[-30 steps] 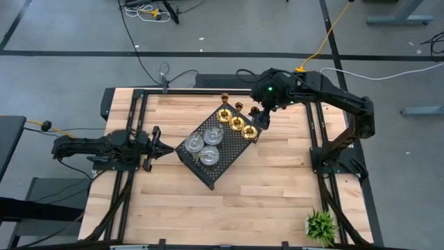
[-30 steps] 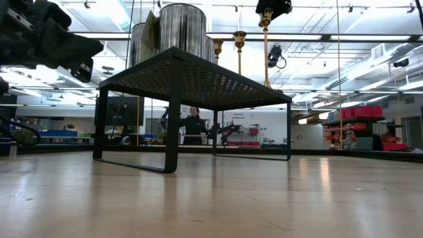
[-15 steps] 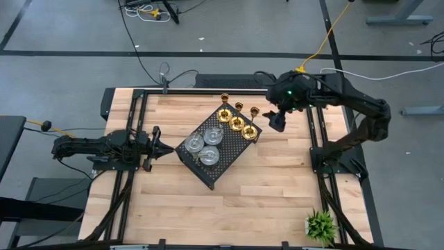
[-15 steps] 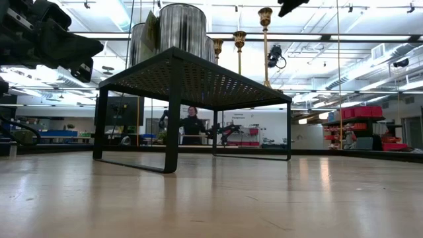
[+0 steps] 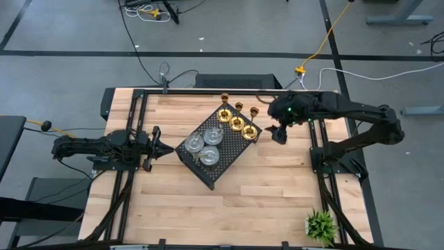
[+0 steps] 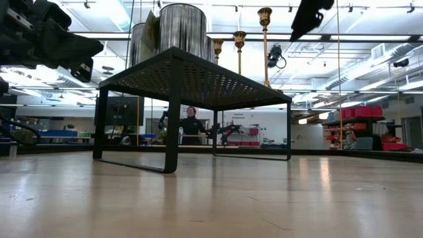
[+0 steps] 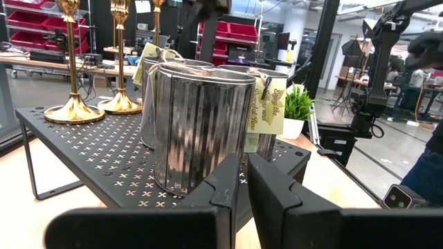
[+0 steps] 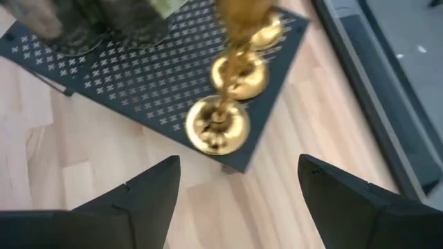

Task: Pick & Place candle stick holders
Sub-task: Put the gold candle holder on the shelf aligned with the other gold candle holder

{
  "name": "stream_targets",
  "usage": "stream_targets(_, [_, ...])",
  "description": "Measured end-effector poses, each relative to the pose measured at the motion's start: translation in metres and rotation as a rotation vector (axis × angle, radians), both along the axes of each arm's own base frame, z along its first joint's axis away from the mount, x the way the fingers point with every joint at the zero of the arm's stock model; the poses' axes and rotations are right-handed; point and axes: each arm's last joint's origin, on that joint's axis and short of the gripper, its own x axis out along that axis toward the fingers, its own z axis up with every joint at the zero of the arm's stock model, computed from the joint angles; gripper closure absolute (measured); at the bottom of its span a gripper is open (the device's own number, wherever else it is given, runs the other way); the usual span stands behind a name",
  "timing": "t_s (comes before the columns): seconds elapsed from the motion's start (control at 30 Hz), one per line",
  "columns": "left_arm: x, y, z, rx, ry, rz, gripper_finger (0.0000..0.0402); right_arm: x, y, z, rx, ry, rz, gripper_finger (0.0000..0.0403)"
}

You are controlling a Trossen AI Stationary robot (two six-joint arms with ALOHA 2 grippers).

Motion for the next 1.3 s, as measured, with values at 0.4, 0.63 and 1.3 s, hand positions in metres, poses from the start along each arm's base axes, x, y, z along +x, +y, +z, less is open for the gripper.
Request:
stream_targets(0.4, [0.0, 0.0, 0.0, 0.0, 0.0, 0.0, 0.0362, 0.006, 0.004, -0.061, 0.005, -0.07, -0.005, 0.0187])
stream_targets(0.63, [0.0, 0.0, 0.0, 0.0, -0.001, 0.0, 0.0362, 0.009, 0.003, -0.082, -0.008, -0.083, -0.007, 0.0274])
stream_targets(1.3, [0.0, 0.0, 0.0, 0.0, 0.0, 0.0, 0.0362, 0.012, 0.004, -0.124, 0.022, -0.142, 0.005, 0.0399])
